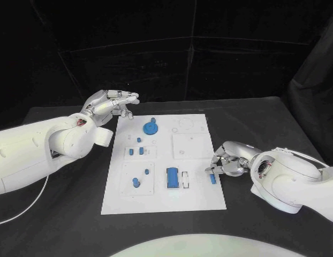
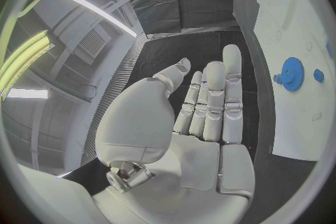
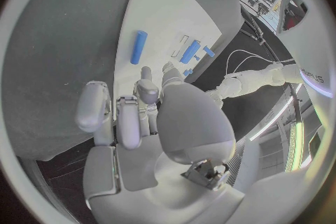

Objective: Assemble the parts on the task board

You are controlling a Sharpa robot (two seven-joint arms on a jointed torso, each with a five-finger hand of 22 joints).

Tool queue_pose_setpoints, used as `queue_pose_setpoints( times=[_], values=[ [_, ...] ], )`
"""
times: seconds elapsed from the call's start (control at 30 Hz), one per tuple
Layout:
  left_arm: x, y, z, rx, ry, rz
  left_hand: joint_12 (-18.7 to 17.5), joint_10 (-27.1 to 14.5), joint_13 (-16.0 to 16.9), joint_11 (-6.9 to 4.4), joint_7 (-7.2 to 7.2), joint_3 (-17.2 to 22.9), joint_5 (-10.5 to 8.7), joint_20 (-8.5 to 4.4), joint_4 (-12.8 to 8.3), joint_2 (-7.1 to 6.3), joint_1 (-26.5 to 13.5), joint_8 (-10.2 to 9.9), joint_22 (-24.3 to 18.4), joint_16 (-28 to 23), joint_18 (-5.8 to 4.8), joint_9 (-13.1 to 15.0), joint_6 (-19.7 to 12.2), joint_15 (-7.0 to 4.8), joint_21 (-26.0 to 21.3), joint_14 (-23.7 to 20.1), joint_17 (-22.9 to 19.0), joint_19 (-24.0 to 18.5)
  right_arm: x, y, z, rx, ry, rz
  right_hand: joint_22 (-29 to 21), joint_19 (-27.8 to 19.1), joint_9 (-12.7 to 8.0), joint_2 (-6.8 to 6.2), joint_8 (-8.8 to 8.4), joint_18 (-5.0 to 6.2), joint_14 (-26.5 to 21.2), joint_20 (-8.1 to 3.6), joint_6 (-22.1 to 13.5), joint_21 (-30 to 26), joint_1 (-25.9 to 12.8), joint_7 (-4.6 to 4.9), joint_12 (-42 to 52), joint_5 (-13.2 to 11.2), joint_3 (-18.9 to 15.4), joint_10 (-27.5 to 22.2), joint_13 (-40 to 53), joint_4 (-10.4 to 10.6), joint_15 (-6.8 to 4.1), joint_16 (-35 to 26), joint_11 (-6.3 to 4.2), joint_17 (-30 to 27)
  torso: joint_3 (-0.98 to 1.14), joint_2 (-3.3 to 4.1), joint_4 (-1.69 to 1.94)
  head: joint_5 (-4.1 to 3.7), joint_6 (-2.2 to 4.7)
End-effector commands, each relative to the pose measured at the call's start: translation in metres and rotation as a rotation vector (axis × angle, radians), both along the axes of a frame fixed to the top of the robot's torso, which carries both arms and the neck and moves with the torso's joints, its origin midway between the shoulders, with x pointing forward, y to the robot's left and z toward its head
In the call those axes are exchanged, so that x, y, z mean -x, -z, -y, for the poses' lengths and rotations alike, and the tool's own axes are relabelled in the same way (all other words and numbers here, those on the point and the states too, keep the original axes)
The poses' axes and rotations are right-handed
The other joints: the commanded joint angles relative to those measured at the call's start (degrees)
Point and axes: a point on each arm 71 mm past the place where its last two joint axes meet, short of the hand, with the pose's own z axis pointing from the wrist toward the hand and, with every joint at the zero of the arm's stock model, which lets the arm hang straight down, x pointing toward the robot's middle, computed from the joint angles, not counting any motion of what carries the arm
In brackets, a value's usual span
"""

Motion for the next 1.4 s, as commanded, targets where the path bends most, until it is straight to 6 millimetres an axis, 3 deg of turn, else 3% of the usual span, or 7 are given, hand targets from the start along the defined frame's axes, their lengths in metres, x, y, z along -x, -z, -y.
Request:
queue_pose_setpoints(
  times=[0.03, 0.13, 0.37, 0.5, 1.0, 1.3, 1.4],
  values=[
    [0.0, -0.001, 0.002, 0.011, 0.012, 0.005, 0.36, -0.54, 0.06, 0.08, -0.12, -0.14, 0.02, 0.34, -0.26, 0.36, 0.08, 0.34, -0.13, 0.07, 0.77, -0.06, -0.52, 0.01, -0.34, -0.44, -0.14, 0.08, 0.0, 0.001, 0.001, 0.059, -0.022, -0.002, -0.05, -0.2, 0.14, 0.31, -0.14, -0.01, 3.96, 0.36, 0.65, -0.2, 0.4, -0.16, -0.44, -0.28, -0.51, -0.44, -0.07, 0.0, 0.24, -0.28, -0.08, 5.48, 0.06, 0.0, 0.01, -0.16, -0.14],
    [0.0, -0.001, 0.002, 0.011, 0.013, 0.004, 0.41, -0.57, 0.06, 0.07, -0.12, -0.13, 0.02, 0.33, -0.31, 0.39, 0.17, 0.37, -0.15, 0.09, 0.78, -0.06, -0.54, 0.0, -0.36, -0.45, -0.16, 0.09, -0.001, 0.001, 0.002, 0.076, -0.025, 0.009, -0.02, -0.18, 0.26, 0.36, -0.01, -0.01, 3.96, 0.33, 1.01, -0.19, 0.43, -0.27, -0.45, -0.35, -0.67, -0.4, -0.05, 0.03, 0.19, -0.3, -0.16, 5.48, 0.09, 0.01, 0.03, -0.15, -0.25],
    [0.001, -0.001, 0.002, 0.012, 0.013, 0.004, 0.41, -0.57, 0.06, 0.07, -0.12, -0.13, 0.02, 0.33, -0.31, 0.39, 0.17, 0.37, -0.15, 0.09, 0.78, -0.06, -0.54, 0.0, -0.36, -0.45, -0.16, 0.09, -0.005, 0.006, 0.005, 0.154, -0.048, 0.009, -0.63, -0.58, 0.54, -0.05, -0.09, 0.12, 3.78, 0.23, 1.09, -0.63, 0.16, -0.32, -1.51, -1.73, -1.63, -0.77, -0.77, 0.28, 0.09, -0.8, -0.23, 4.75, -0.12, -0.07, 0.18, -0.21, -0.39],
    [0.001, -0.001, 0.001, 0.011, 0.012, 0.004, 0.45, -0.6, 0.06, 0.07, -0.13, -0.13, 0.02, 0.33, -0.36, 0.42, 0.25, 0.4, -0.17, 0.11, 0.78, -0.06, -0.56, -0.01, -0.37, -0.46, -0.19, 0.1, -0.008, 0.009, 0.004, 0.179, -0.061, 0.003, -0.86, -0.74, 0.57, -0.2, -0.21, 0.17, 3.72, 0.23, 0.95, -0.8, 0.16, -0.28, -1.86, -1.92, -1.86, -0.91, -1.01, 0.3, 0.11, -0.99, -0.2, 4.49, 0.0, 0.0, 0.17, -0.18, -0.49],
    [0.001, -0.001, 0.0, 0.01, 0.009, 0.003, 0.45, -0.6, 0.06, 0.07, -0.13, -0.13, 0.02, 0.33, -0.36, 0.42, 0.25, 0.4, -0.17, 0.11, 0.78, -0.06, -0.56, -0.01, -0.37, -0.46, -0.19, 0.1, -0.011, 0.015, -0.006, 0.234, -0.114, -0.013, -0.98, -0.84, 0.73, -0.4, -0.24, 0.19, 3.69, 0.23, 1.04, -0.93, 0.56, -0.32, -1.94, -2.27, -2.17, -0.94, -1.0, 0.1, 0.11, -1.09, -0.21, 4.4, -0.01, -0.04, 0.13, -0.19, -0.93],
    [0.001, -0.001, -0.001, 0.01, 0.009, 0.003, 0.45, -0.6, 0.06, 0.07, -0.13, -0.13, 0.02, 0.33, -0.36, 0.42, 0.25, 0.4, -0.17, 0.11, 0.78, -0.06, -0.56, -0.01, -0.37, -0.46, -0.19, 0.1, -0.013, 0.02, -0.016, 0.298, -0.172, 0.003, -1.24, -1.02, 1.14, -0.67, -0.65, 0.23, 3.63, 0.17, 0.96, -1.27, 4.51, -0.3, -2.69, -2.51, -2.19, -1.28, -1.32, -2.47, 0.04, -1.44, -0.26, 4.07, -0.03, -0.01, 0.24, -0.24, -1.18],
    [0.001, -0.001, -0.001, 0.009, 0.008, 0.002, 0.45, -0.6, 0.06, 0.07, -0.13, -0.13, 0.02, 0.33, -0.36, 0.42, 0.25, 0.4, -0.17, 0.11, 0.78, -0.06, -0.56, -0.01, -0.37, -0.46, -0.19, 0.1, -0.013, 0.022, -0.02, 0.337, -0.204, 0.018, -1.59, -1.26, 1.17, -0.46, -1.06, 0.3, 3.55, 0.15, 0.77, -1.59, 6.92, -0.17, -3.37, -4.66, -1.63, -1.64, -1.71, -4.07, 0.06, -1.74, -0.21, 3.73, -0.07, -0.06, 0.18, -0.23, -1.26]
  ],
)
